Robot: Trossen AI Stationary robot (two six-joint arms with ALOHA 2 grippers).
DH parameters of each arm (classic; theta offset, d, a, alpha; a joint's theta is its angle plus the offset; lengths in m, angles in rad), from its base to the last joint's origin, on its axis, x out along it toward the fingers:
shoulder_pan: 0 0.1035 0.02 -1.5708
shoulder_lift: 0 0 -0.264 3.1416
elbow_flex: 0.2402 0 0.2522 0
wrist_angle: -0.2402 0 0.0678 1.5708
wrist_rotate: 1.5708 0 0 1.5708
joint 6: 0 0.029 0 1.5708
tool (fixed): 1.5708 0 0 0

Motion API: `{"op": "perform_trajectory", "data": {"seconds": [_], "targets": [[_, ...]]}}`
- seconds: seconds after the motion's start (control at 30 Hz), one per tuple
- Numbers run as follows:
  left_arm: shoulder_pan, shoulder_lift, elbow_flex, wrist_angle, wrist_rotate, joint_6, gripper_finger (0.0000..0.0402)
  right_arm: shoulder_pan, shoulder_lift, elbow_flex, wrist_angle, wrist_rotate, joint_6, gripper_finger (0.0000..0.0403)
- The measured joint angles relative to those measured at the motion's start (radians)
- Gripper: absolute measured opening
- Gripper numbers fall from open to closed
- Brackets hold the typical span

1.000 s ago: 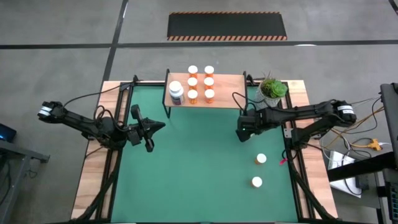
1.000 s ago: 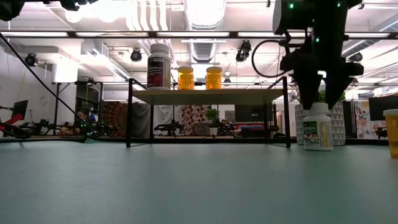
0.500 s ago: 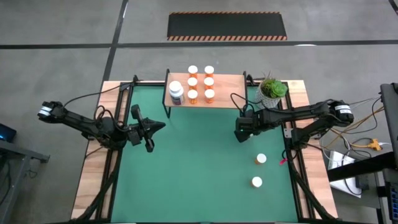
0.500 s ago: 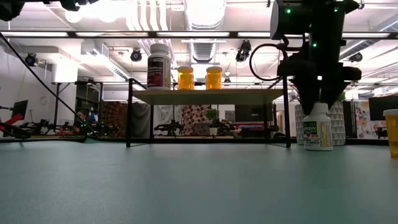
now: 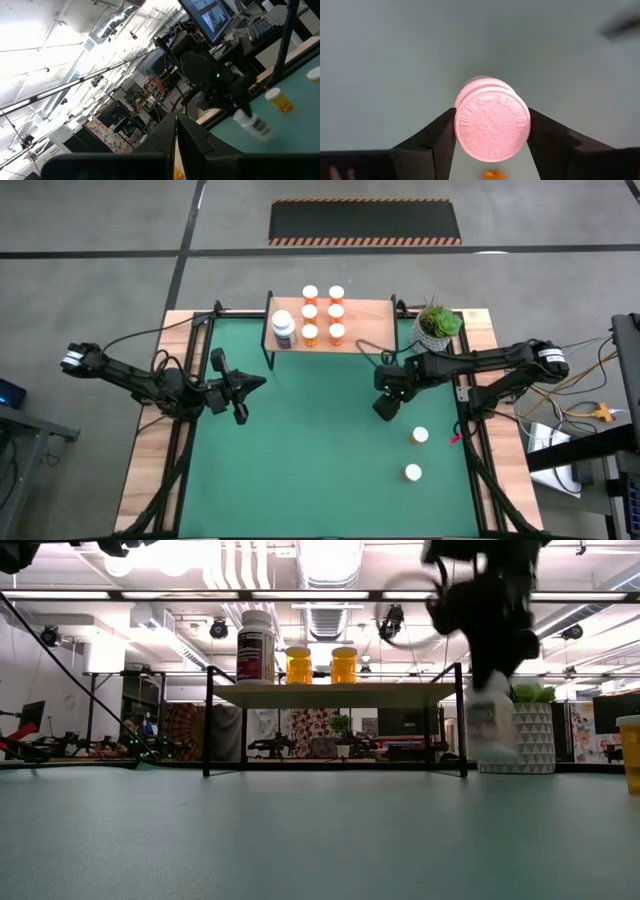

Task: Pick and place medicine bottles onto shelf by color
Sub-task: Put the white medicine bottle on the shelf

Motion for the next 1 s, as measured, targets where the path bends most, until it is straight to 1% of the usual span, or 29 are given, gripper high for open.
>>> {"op": "perform_trajectory", "data": {"seconds": [0.07, 0.13, 0.27, 0.37, 0.5, 0.67, 0.73, 0.9, 1.0], "targets": [[0.0, 0.0, 0.0, 0.003, 0.0, 0.0, 0.0, 0.015, 0.0, 0.04, 0.043, -0.058, -0.102, 0.0204], [0.0, 0.0, 0.0, 0.001, 0.0, 0.0, 0.0, 0.027, 0.0, 0.087, 0.075, -0.088, -0.205, 0.0208], [0.0, 0.0, 0.0, 0.002, 0.0, 0.0, 0.0, 0.03, 0.0, 0.208, 0.122, -0.061, -0.4, 0.0198], [0.0, 0.0, 0.0, 0.002, 0.0, 0.0, 0.0, 0.014, 0.01, 0.317, 0.104, -0.021, -0.536, 0.0191], [0.0, 0.001, 0.0, 0.003, 0.0, 0.0, 0.0, -0.036, 0.061, 0.472, 0.0, -0.026, -0.704, 0.0191], [0.0, 0.002, 0.0, 0.003, 0.0, 0.0, 0.0, -0.113, 0.179, 0.664, -0.229, -0.029, -0.952, 0.0191], [0.0, 0.002, 0.0, 0.003, 0.0, 0.0, 0.0, -0.144, 0.232, 0.741, -0.3, -0.032, -1.027, 0.0191], [0.0, 0.002, 0.0, 0.003, 0.0, 0.0, 0.0, -0.217, 0.361, 0.936, -0.43, -0.031, -1.16, 0.0191], [0.0, 0.002, 0.0, 0.003, 0.0, 0.0, 0.0, -0.259, 0.423, 1.041, -0.495, -0.031, -1.212, 0.0191]]}}
